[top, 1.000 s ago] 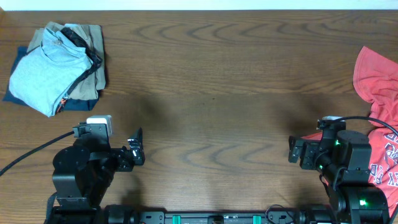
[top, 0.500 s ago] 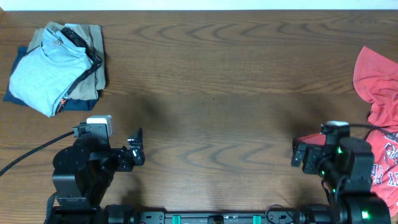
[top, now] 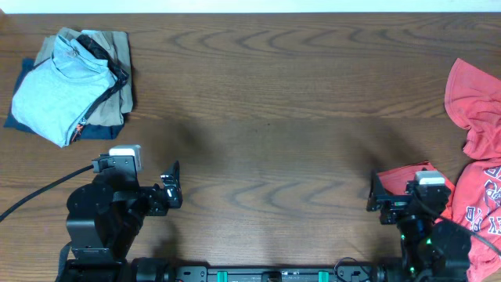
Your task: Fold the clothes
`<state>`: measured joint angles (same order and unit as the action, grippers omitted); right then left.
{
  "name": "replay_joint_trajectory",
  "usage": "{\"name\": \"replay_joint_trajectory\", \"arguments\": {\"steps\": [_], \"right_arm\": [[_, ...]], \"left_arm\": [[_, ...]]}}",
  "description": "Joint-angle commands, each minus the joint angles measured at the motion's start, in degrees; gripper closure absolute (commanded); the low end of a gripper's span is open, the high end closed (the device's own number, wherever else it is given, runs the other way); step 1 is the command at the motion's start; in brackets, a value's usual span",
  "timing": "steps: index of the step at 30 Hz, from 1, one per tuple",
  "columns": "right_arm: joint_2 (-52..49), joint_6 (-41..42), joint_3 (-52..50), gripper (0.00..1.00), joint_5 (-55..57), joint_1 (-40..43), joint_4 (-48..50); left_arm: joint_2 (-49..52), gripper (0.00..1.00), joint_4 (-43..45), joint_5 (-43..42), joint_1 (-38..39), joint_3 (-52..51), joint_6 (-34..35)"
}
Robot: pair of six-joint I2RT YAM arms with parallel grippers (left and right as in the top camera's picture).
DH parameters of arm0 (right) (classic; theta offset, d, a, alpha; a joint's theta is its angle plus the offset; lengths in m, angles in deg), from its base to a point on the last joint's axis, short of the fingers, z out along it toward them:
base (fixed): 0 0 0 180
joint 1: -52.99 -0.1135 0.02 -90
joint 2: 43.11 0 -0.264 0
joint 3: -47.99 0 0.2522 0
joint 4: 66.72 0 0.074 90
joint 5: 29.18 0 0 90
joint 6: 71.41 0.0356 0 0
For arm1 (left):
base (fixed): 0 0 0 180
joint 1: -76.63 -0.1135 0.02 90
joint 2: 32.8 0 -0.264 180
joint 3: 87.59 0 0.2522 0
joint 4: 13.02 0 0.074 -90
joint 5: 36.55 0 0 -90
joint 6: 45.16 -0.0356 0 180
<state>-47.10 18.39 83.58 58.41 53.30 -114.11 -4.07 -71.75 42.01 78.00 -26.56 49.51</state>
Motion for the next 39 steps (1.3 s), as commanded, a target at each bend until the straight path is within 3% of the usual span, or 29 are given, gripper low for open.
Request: {"name": "replay_joint_trajectory", "arguments": {"steps": [1, 8, 12, 20, 39], "right_arm": [[3.78, -1.62, -5.09, 0.01, -2.19, 0.04, 6.05], [3.69, -6.12, -15.15, 0.01, -5.35, 0.0, 25.42], [3.72, -7.21, -19.17, 0.01, -5.6, 0.0, 30.45], [3.72, -11.04, -21.53, 0.01, -5.97, -0.13, 29.97], [3.69, -7.34, -21.51, 0.01, -5.97, -0.26, 30.03]], "left_arm": [[-0.07, 0.02, 0.07, 0.07, 0.33, -0.44, 0.11], [-0.07, 0.02, 0.07, 0.07, 0.33, -0.44, 0.11], [-0.07, 0.02, 0.07, 0.07, 0.33, -0.44, 0.11], [-0.07, 0.02, 0.07, 0.07, 0.33, -0.44, 0.11], [-0.07, 0.02, 0.07, 0.07, 0.33, -0.44, 0.11]]}}
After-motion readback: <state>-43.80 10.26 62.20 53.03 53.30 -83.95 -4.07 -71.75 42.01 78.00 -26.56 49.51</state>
